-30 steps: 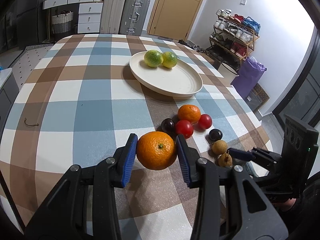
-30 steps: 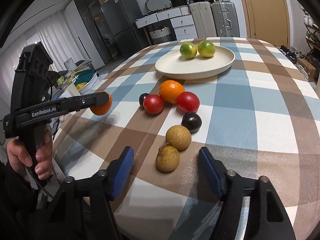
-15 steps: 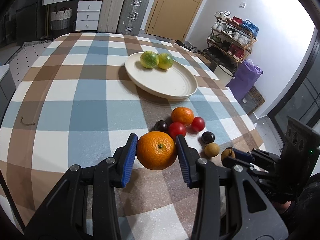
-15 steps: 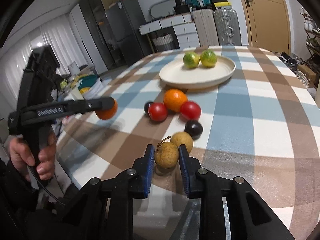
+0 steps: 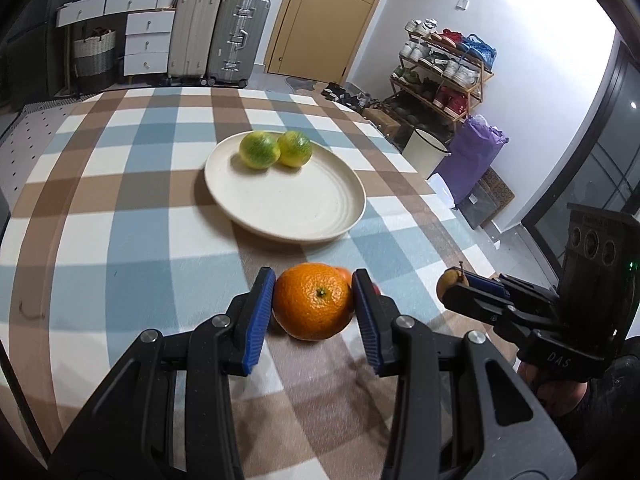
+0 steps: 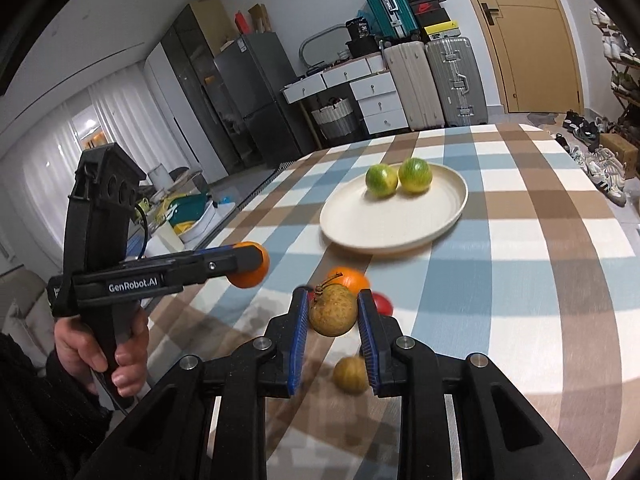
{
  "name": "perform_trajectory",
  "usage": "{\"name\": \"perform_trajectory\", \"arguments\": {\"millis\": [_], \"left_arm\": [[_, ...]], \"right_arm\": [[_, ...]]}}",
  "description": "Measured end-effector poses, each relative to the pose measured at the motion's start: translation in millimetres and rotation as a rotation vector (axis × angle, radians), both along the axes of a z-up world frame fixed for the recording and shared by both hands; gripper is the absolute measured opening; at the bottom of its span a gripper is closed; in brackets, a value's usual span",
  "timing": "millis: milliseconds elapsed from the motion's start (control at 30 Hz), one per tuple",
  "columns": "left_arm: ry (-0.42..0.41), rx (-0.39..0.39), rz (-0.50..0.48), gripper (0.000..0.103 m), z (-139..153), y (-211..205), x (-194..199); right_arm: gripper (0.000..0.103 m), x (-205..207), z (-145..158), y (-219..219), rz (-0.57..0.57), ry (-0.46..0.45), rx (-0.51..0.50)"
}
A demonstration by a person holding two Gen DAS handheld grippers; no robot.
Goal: Organize fruits
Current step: 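Carry the orange and kiwi to the plate and release them there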
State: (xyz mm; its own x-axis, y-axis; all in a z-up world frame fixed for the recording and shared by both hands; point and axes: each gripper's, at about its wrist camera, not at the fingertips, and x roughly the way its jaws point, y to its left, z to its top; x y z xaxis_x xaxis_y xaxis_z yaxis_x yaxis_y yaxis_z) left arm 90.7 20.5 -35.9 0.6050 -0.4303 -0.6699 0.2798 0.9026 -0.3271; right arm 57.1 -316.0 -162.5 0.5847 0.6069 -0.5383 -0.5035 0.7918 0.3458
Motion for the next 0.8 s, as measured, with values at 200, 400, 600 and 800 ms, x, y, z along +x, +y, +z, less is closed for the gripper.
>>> {"name": "perform_trajectory", "arguments": {"millis": [200,400,600,800], "left_arm": [[-0.009,0.019,-0.024,0.037,9,-15,28],[-0.004,0.017,-0.037,0.037,13,-27,60],[0.022,-0.003,-0.041,0.037,11,-32,92],[0.054,-0.003,-0.034,0.037,3,-33,128]], "right_arm": [[0.025,25,8,-1,0.006,-0.006,0.009],[0.025,56,15,1,0.021,-0.011,0.014],[0.025,86,18,-1,0.019,0.006,0.032],[0.025,122,14,-7,-0.009,0.042,0.034]]}}
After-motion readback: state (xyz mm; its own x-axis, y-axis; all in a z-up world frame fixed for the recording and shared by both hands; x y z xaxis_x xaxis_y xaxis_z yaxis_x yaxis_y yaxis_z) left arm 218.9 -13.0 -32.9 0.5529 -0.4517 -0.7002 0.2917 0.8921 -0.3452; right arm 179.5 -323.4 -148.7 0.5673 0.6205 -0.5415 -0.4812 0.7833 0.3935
